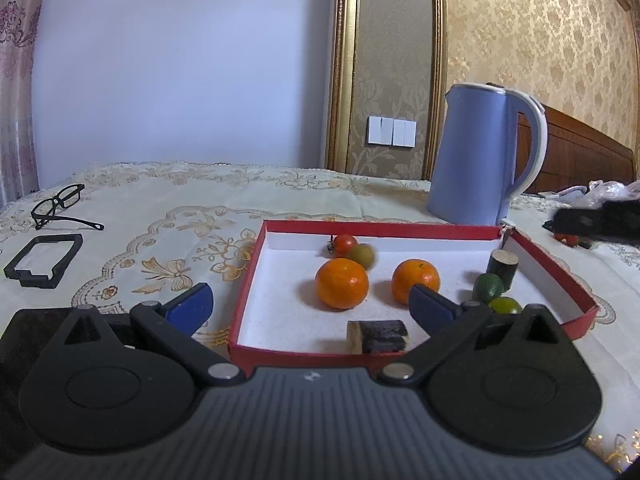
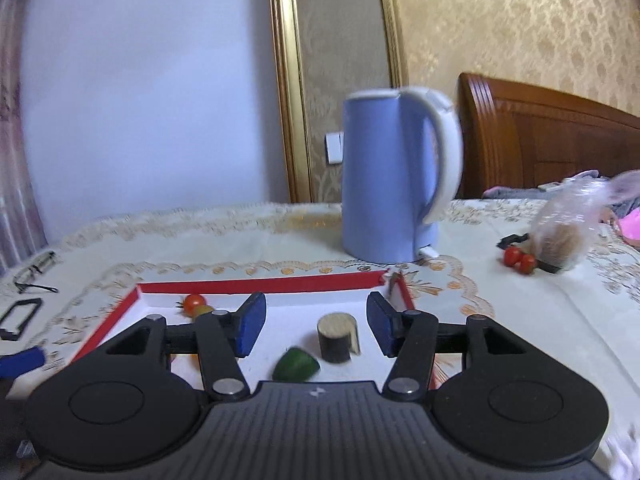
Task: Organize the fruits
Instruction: 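Lower the yellow round fruit into the tray and open the right gripper, then grasp the green tomato beside the tray with the left gripper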
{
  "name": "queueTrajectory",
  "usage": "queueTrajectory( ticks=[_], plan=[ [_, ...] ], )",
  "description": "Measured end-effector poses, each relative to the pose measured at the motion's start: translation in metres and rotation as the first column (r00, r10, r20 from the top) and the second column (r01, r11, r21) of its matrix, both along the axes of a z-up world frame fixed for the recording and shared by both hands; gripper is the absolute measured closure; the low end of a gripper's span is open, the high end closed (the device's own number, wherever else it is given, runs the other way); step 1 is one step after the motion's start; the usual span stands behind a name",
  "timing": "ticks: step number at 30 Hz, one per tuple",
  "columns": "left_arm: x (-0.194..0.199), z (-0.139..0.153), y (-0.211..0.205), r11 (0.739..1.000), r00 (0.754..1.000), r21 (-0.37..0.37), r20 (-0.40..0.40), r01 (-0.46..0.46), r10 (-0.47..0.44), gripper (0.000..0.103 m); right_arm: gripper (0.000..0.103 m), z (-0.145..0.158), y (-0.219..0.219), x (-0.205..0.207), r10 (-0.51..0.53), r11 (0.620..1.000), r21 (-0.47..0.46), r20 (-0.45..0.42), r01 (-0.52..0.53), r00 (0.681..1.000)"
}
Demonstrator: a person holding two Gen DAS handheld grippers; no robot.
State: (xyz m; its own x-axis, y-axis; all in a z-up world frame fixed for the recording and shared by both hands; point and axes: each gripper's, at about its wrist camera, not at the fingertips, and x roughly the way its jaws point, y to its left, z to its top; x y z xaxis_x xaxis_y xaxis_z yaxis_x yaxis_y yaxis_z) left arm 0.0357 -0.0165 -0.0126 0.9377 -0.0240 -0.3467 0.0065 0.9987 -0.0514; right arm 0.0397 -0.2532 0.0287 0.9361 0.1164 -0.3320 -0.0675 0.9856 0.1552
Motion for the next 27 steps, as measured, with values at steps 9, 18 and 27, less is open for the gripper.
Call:
queueTrajectory(
  ticks=[9, 18, 27],
  plan=[
    [-0.028, 0.000, -0.043, 0.987, 0.988, 0.088, -0.084, 0.136, -0.128, 0.012, 0.046, -0.031, -0.033, -0.055, -0.103, 0.994, 0.043, -0.012, 0.104, 0.995],
    [-0.022, -0.015, -0.073, 0.972, 0.962, 0.092, -0.186, 0.218, -0.198, 0.051, 0.046, -0.040, -0.047, -0.066, -0.111, 0.992, 0.061, -0.009, 0.112, 0.994],
    [-0.011, -0.018, -0.088, 0.962, 0.940, 0.070, -0.243, 0.263, -0.239, 0.069, 0.045, -0.045, -0.052, -0.069, -0.110, 0.991, 0.073, -0.012, 0.111, 0.994]
  ],
)
